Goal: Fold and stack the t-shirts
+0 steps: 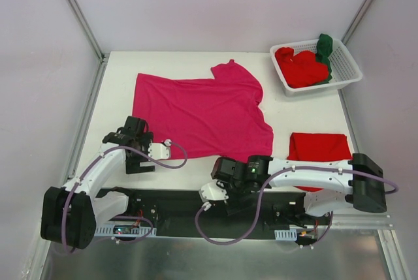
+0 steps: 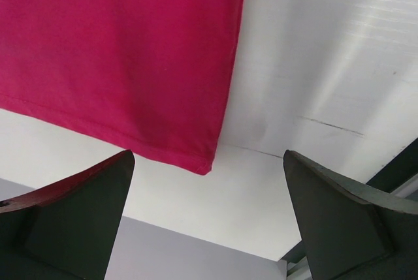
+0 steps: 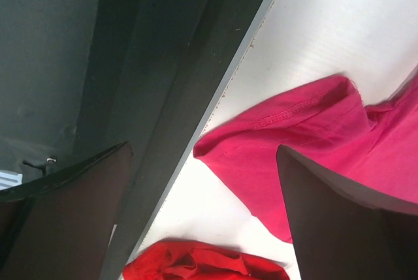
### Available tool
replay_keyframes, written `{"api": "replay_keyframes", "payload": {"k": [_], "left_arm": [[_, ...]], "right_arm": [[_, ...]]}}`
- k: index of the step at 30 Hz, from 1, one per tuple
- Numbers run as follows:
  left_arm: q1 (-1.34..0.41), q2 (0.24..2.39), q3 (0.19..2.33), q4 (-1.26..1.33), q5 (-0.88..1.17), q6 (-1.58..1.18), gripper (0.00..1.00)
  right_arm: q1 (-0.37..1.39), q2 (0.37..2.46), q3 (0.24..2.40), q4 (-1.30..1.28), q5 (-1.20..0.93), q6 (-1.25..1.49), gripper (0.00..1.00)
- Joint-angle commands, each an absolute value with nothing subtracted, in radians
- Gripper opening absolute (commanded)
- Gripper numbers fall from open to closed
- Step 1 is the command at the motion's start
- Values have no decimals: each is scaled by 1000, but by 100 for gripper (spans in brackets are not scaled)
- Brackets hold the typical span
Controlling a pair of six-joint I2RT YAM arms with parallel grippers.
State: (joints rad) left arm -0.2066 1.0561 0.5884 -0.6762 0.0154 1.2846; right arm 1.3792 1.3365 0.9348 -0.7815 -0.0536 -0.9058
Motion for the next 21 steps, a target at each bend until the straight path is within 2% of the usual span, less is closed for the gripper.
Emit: {"api": "replay_keyframes", "payload": {"k": [1, 13, 21], "left_arm": [[-186, 1065, 618, -739, 64, 1302, 99], [-147, 1115, 613, -770, 55, 1329, 99], [-132, 1146, 640, -773, 51, 1315, 99]], "right_arm": [[1347, 1358, 953, -770, -126, -914, 96], [1279, 1335, 904, -870, -291, -922, 97], [1233, 1328, 819, -810, -253, -930, 95]]}}
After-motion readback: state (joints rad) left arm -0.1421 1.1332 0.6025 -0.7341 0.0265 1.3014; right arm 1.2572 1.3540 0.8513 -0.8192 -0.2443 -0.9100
